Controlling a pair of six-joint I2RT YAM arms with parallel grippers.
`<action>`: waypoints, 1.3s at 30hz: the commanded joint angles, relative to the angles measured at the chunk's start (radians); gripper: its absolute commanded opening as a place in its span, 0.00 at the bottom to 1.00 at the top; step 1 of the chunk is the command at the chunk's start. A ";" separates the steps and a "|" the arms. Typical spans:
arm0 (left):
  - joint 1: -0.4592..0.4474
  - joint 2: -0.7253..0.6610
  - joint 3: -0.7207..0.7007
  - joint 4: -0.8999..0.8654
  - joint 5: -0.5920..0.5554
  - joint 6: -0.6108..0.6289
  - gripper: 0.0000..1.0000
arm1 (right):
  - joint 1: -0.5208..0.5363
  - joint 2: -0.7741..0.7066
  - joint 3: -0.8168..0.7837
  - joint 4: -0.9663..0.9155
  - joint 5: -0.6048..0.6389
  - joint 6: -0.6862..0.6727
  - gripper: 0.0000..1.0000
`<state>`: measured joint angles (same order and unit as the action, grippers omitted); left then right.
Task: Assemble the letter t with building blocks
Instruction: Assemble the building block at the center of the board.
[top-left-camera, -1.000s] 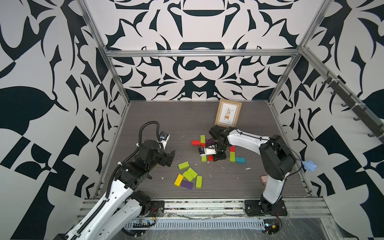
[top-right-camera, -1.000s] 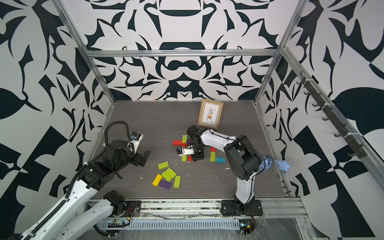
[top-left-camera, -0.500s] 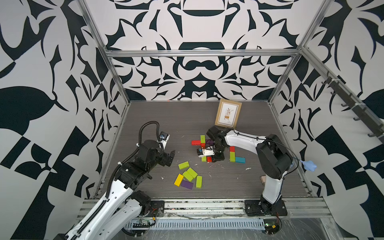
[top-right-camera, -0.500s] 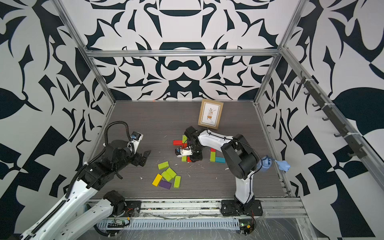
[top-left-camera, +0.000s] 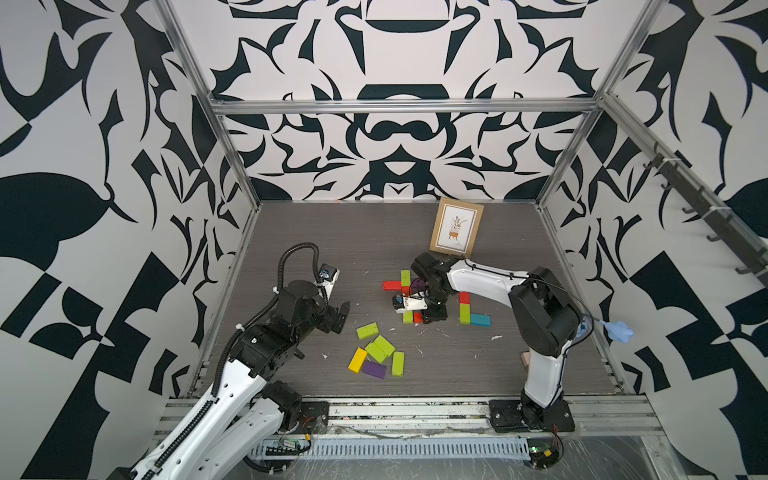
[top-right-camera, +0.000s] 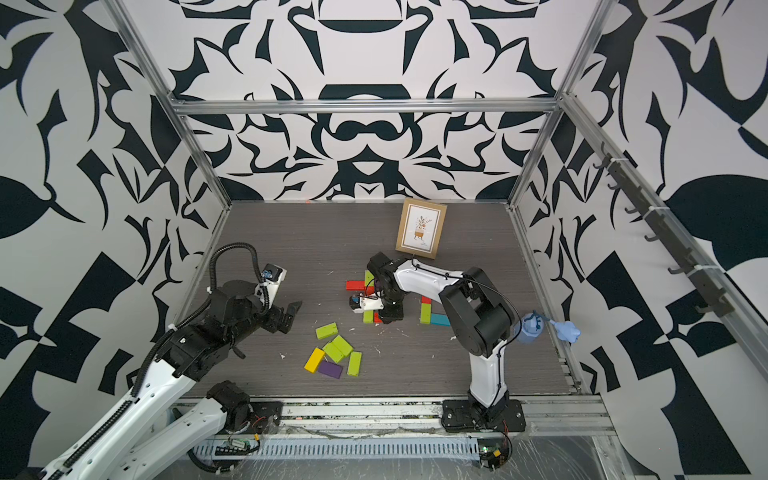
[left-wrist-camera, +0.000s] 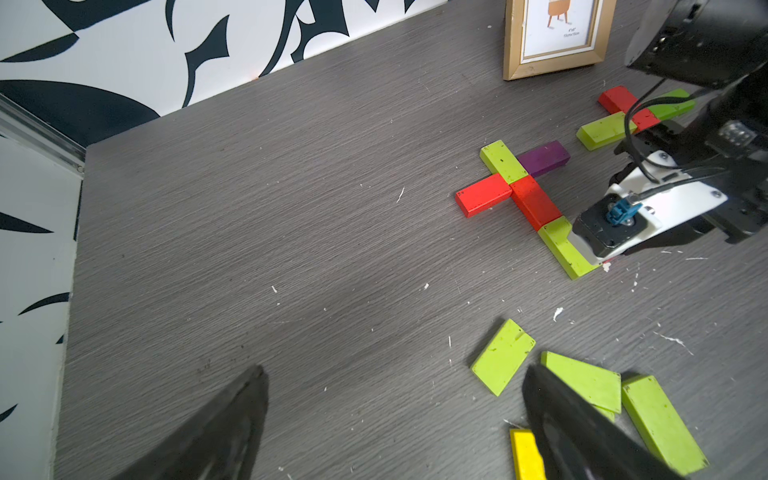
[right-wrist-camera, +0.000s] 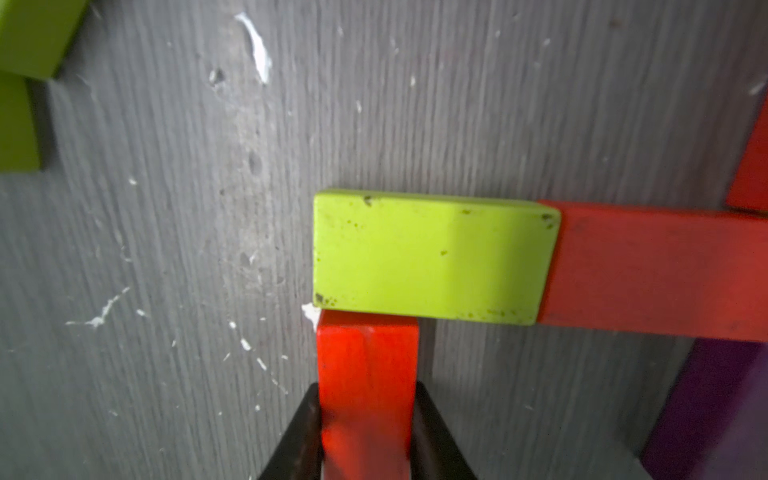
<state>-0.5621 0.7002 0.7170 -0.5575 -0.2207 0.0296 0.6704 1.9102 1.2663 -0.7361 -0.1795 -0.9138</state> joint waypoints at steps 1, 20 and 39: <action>0.002 -0.012 -0.011 0.007 -0.002 -0.006 0.99 | 0.008 -0.002 0.031 -0.022 0.005 0.020 0.00; 0.002 -0.015 -0.010 0.007 0.001 -0.008 0.99 | 0.016 0.005 0.035 -0.032 -0.001 0.038 0.05; 0.002 -0.019 -0.013 0.007 0.001 -0.010 0.99 | 0.017 0.022 0.038 -0.042 0.000 0.048 0.18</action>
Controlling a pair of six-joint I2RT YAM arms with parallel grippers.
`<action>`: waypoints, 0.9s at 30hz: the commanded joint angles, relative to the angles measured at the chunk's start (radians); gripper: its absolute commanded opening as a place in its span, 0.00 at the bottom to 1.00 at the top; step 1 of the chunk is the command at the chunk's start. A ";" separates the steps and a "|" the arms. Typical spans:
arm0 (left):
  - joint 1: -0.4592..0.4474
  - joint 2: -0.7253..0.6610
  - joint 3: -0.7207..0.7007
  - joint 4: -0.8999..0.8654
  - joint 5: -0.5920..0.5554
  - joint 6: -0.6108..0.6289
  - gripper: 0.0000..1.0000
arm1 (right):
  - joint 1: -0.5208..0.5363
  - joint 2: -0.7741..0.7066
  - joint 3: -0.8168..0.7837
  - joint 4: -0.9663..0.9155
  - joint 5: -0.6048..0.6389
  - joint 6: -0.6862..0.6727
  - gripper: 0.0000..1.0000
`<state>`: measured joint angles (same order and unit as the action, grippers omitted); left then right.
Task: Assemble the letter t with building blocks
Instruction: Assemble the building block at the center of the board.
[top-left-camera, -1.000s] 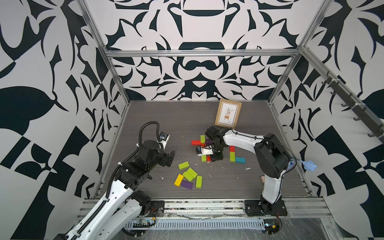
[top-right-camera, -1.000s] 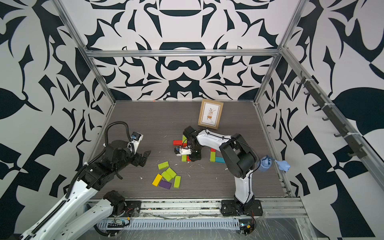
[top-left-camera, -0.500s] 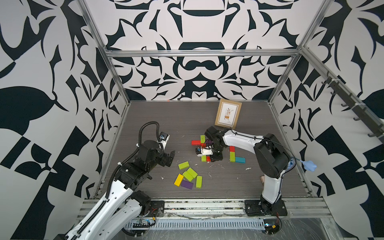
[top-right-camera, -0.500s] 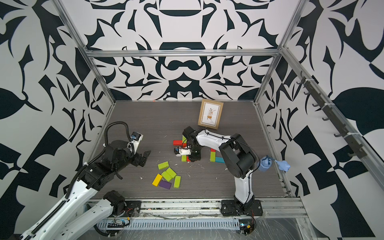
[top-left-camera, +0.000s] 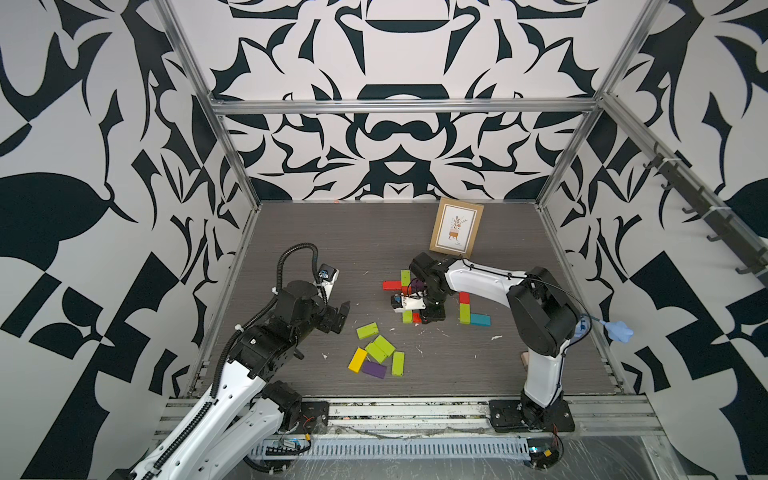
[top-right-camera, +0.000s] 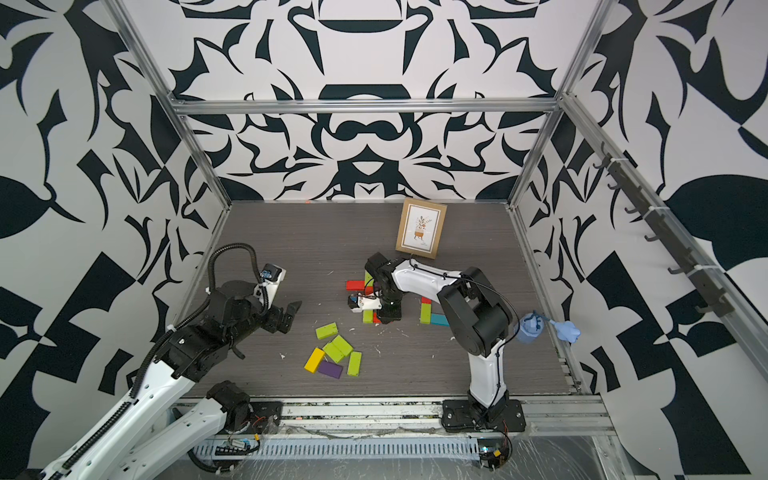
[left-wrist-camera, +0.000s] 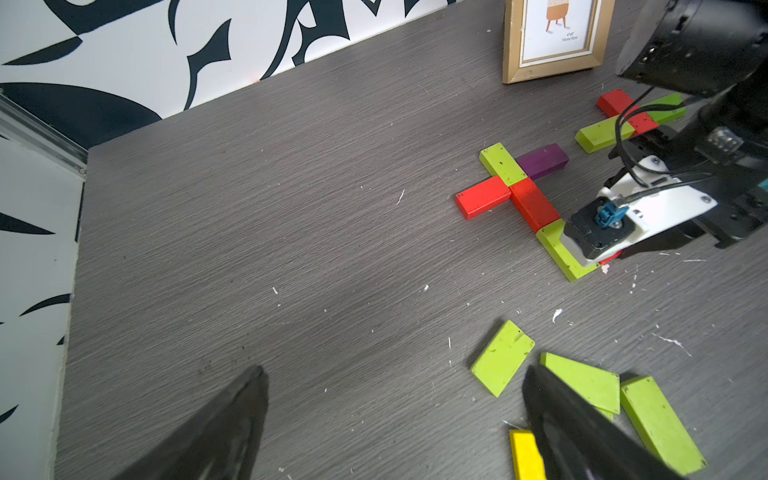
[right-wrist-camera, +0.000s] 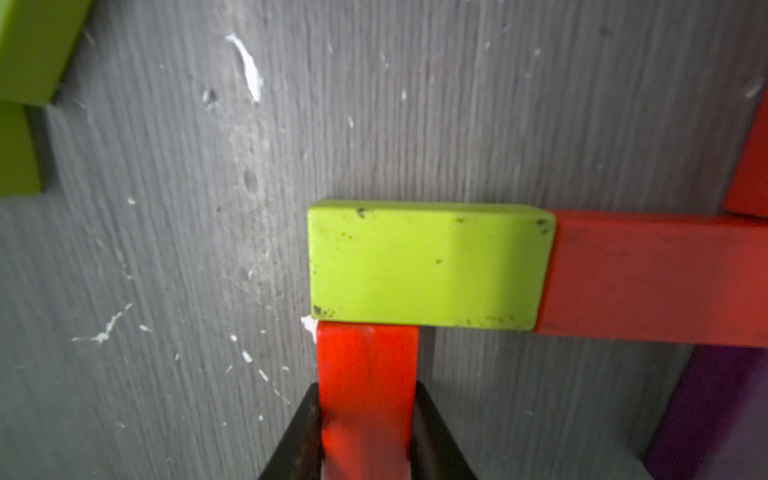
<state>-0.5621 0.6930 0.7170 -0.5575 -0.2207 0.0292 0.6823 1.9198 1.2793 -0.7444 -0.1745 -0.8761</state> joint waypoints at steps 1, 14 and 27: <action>0.002 -0.012 -0.013 0.007 0.001 -0.009 0.99 | 0.005 0.013 0.025 -0.033 -0.006 0.009 0.18; 0.002 -0.013 -0.013 0.008 0.002 -0.011 1.00 | 0.005 0.015 0.026 -0.041 -0.008 0.012 0.31; 0.002 -0.016 -0.014 0.008 0.009 -0.011 1.00 | 0.006 0.015 0.030 -0.053 -0.009 0.014 0.42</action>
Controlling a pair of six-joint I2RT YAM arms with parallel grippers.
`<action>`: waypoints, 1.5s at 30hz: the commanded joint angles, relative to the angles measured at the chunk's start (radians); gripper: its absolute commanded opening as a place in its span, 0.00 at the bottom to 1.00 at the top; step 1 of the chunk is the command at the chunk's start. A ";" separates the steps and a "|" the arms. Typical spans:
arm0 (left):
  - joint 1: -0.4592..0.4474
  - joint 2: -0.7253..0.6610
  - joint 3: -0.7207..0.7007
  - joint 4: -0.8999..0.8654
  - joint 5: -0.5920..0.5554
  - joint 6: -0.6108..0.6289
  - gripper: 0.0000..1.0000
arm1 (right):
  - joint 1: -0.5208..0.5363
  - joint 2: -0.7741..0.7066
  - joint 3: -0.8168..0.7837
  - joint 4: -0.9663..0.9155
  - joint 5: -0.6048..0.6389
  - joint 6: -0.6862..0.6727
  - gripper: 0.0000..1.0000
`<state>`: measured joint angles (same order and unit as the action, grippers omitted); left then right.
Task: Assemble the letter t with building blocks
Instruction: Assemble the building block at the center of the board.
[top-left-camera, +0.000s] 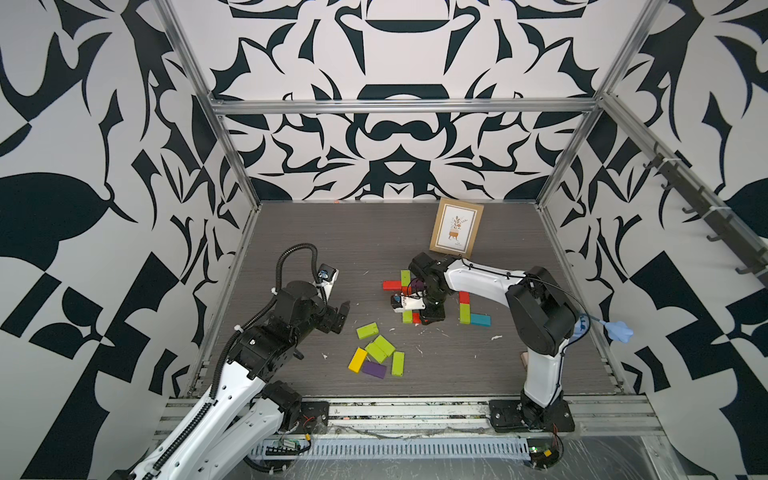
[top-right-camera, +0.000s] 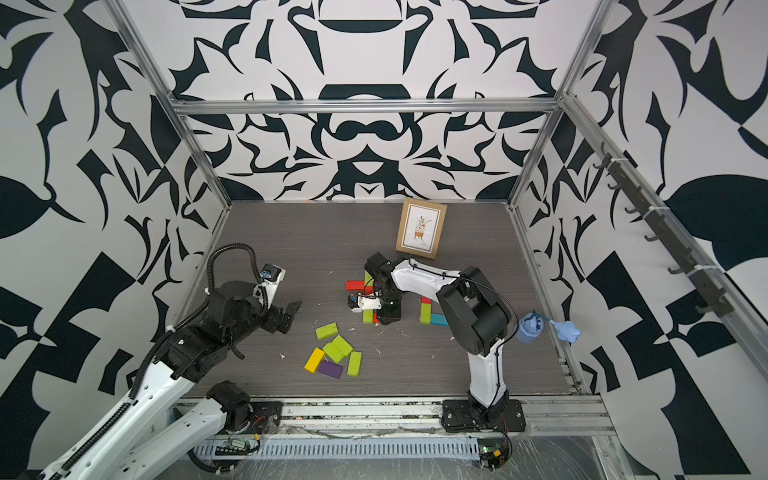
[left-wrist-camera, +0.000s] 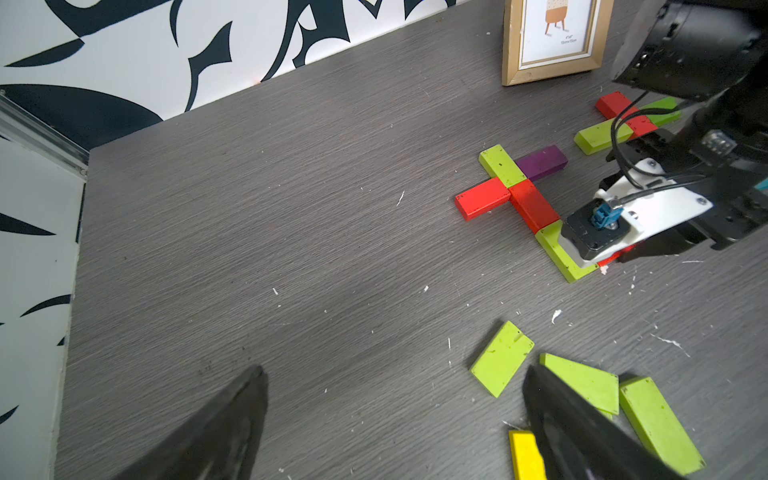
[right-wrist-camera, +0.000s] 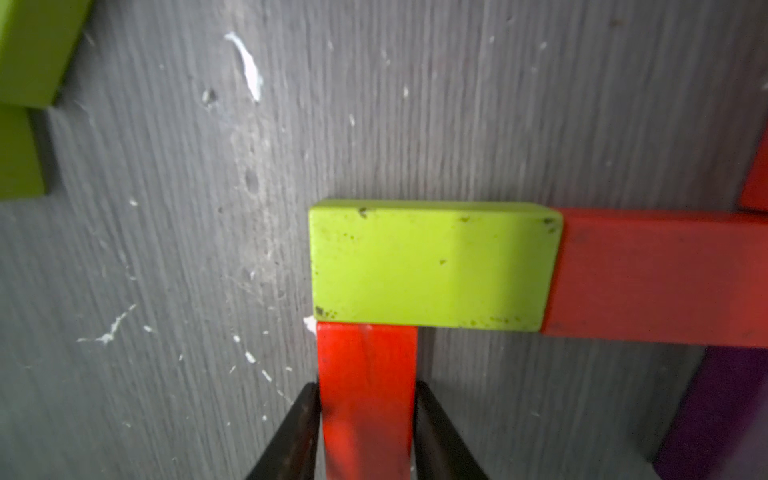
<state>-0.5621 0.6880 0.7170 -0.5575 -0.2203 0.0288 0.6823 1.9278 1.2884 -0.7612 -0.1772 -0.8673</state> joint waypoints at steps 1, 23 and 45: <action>0.001 -0.013 -0.013 0.008 0.009 -0.011 1.00 | 0.005 0.007 0.021 -0.035 -0.006 0.005 0.42; 0.002 -0.008 -0.012 0.007 0.021 -0.012 1.00 | 0.003 -0.007 0.046 -0.025 -0.008 0.063 0.54; 0.002 -0.006 -0.011 0.005 0.021 -0.011 1.00 | -0.026 -0.272 -0.025 0.053 -0.086 0.093 0.67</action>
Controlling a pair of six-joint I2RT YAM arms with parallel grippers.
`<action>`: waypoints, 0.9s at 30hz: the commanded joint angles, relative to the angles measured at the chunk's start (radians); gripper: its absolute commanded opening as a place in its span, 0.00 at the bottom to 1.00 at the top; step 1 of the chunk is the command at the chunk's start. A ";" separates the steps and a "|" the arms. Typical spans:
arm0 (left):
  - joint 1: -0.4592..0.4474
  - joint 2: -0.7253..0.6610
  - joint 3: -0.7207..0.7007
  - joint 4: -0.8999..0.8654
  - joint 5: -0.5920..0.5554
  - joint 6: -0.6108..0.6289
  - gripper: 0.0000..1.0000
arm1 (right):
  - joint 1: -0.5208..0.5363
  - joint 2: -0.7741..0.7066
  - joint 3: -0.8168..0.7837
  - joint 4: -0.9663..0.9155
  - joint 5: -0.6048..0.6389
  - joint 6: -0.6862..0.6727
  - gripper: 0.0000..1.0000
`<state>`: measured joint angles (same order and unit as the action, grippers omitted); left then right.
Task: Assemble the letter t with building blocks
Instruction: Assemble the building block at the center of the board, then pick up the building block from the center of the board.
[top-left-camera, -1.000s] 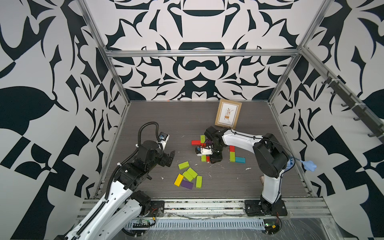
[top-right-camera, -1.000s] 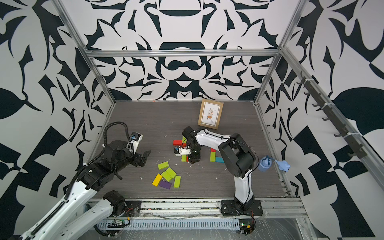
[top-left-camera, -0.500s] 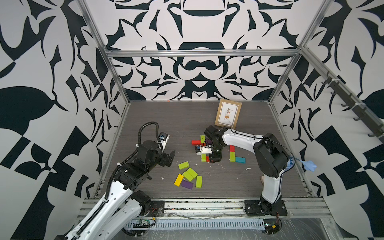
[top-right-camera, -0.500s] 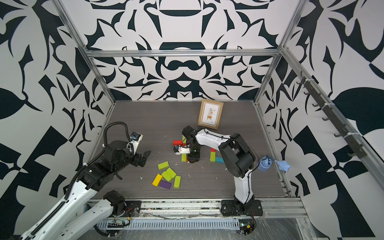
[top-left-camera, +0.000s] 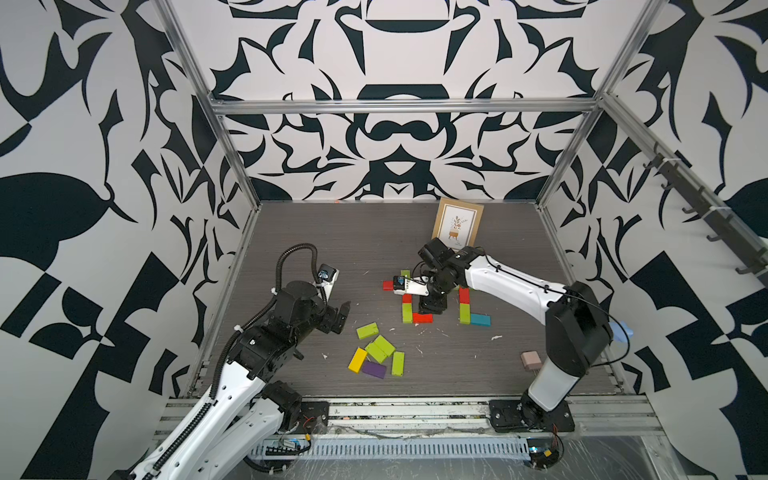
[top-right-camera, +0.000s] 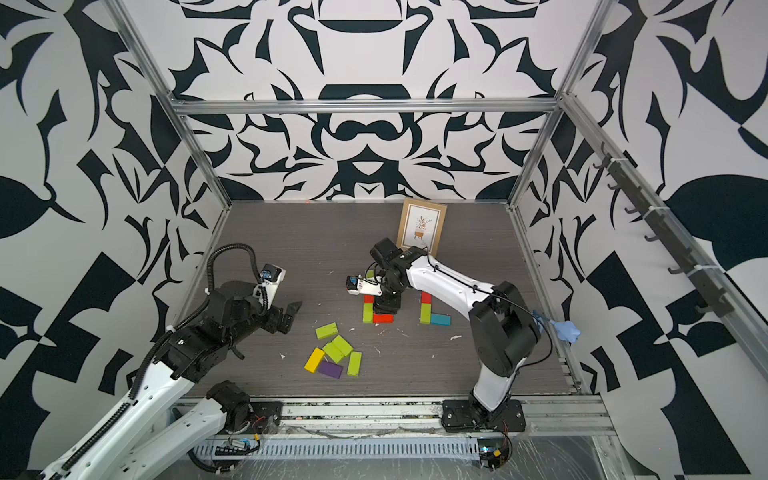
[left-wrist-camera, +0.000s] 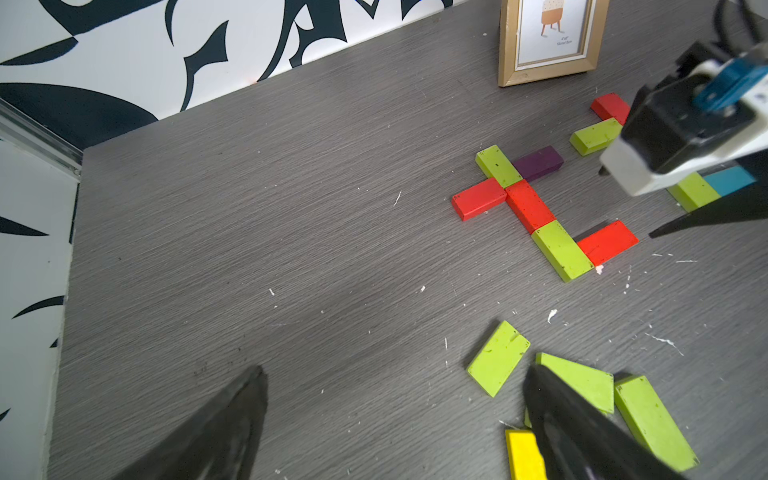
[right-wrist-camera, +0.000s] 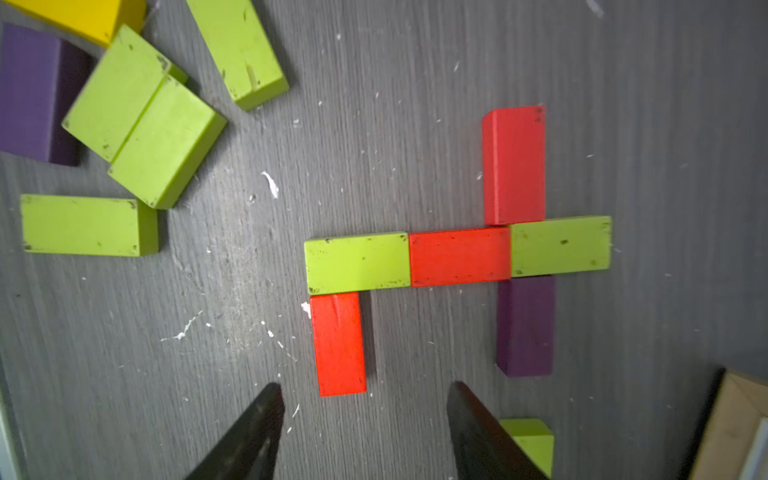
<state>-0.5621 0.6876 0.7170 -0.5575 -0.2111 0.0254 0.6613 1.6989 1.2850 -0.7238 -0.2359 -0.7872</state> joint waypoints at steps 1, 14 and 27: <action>0.002 -0.008 -0.010 0.006 0.012 -0.008 1.00 | -0.004 -0.057 -0.029 0.025 -0.019 0.021 0.68; 0.001 -0.005 -0.013 0.010 0.022 -0.012 1.00 | -0.011 -0.183 -0.072 0.151 0.137 0.150 0.91; 0.002 0.079 0.004 0.036 0.096 -0.010 1.00 | -0.012 -0.378 -0.215 0.380 0.252 0.242 0.99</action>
<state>-0.5621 0.7540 0.7170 -0.5529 -0.1558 0.0246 0.6540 1.3483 1.0866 -0.4236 -0.0353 -0.5892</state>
